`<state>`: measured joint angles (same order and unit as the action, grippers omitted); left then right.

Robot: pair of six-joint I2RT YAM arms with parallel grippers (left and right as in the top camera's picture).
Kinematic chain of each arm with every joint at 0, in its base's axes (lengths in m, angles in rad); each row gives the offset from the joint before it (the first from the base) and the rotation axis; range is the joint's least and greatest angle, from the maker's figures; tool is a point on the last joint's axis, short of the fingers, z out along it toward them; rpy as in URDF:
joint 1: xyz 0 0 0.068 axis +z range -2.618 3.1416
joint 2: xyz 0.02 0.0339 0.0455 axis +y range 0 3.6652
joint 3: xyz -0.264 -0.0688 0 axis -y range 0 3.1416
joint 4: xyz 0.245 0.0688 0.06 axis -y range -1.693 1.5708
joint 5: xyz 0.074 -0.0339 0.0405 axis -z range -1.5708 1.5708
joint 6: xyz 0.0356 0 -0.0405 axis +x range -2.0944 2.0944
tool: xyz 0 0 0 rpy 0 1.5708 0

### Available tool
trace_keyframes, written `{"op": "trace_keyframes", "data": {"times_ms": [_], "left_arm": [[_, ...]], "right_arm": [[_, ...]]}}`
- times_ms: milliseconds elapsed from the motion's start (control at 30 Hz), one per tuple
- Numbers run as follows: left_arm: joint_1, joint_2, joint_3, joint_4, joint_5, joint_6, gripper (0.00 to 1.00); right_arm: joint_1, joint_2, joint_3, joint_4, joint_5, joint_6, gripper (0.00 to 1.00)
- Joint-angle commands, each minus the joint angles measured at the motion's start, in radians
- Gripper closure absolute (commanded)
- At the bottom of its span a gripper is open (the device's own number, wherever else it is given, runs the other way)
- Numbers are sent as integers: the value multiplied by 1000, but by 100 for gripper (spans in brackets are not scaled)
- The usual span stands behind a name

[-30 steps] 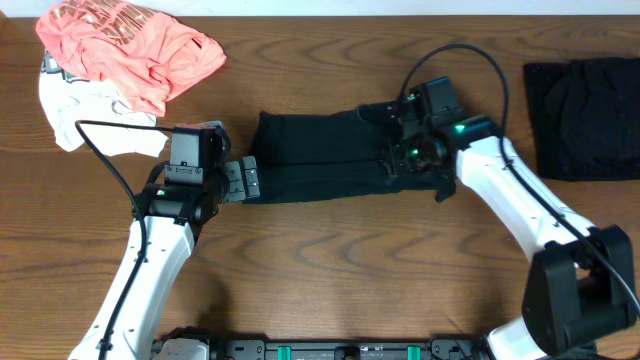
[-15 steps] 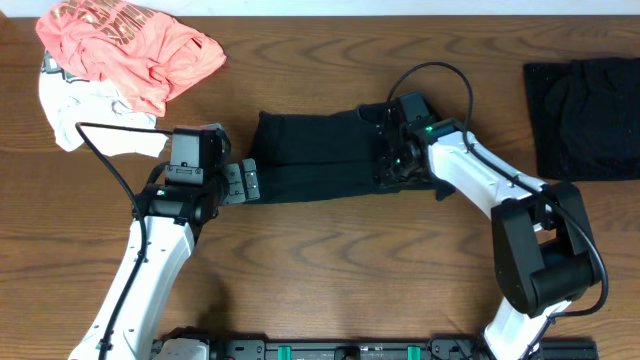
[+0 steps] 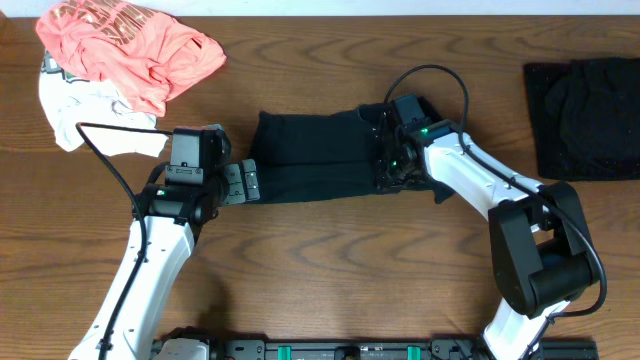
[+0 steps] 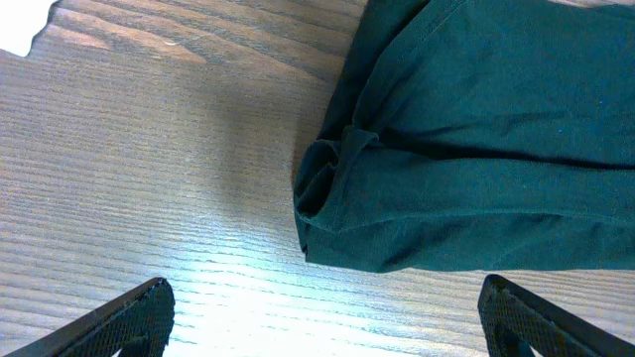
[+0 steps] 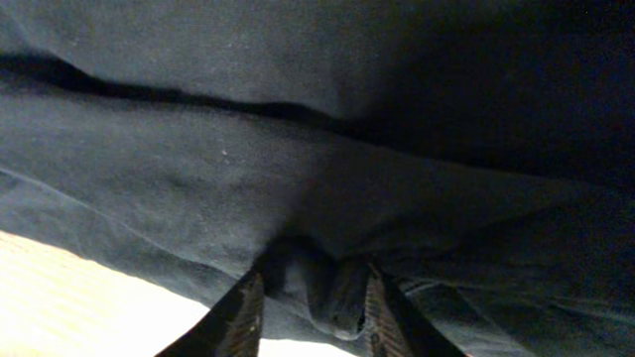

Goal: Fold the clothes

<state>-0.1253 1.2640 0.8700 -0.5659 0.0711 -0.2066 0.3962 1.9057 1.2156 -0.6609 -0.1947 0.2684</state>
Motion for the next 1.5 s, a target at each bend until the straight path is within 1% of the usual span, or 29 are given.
{"op": "trace_keyframes", "data": {"times_ms": [0,100,200,333,667,833,933,967,1000,1067,1133,1233,1267,1300,1467], "left_arm": [[4,-3,18,-2,-13,-5,2],[4,-3,18,-2,-13,-5,2],[4,-3,18,-2,-13,-5,2],[4,-3,18,-3,-13,-5,2],[4,-3,18,-3,-13,-5,2],[4,-3,18,-2,-13,-5,2],[4,-3,18,-2,-13,-5,2],[4,-3,18,-2,-13,-5,2],[4,-3,18,-2,-13,-5,2],[4,-3,18,-3,-13,-5,2],[4,-3,18,-2,-13,-5,2],[4,-3,18,-3,-13,-5,2],[4,-3,18,-3,-13,-5,2],[4,-3,18,-3,-13,-5,2],[4,-3,18,-10,-13,-5,2]], "right_arm": [[11,-1,-2,2,-15,16,74],[11,-1,-2,10,-15,16,81],[10,-1,-2,23,-11,16,91],[0,-2,8,25,4,15,98],[-51,-3,95,19,12,-15,99],[-79,-3,116,53,16,-32,99],[-89,-1,116,75,34,-38,96],[-89,-1,116,80,48,-38,89],[-89,-1,116,85,60,-38,79],[-89,-1,116,90,77,-38,55],[-89,-1,116,89,92,-38,28],[-92,-2,116,82,93,-38,6],[-95,-3,118,72,93,-38,2],[-97,-5,123,54,93,-38,1],[-111,-50,162,-76,95,-38,1]]}}
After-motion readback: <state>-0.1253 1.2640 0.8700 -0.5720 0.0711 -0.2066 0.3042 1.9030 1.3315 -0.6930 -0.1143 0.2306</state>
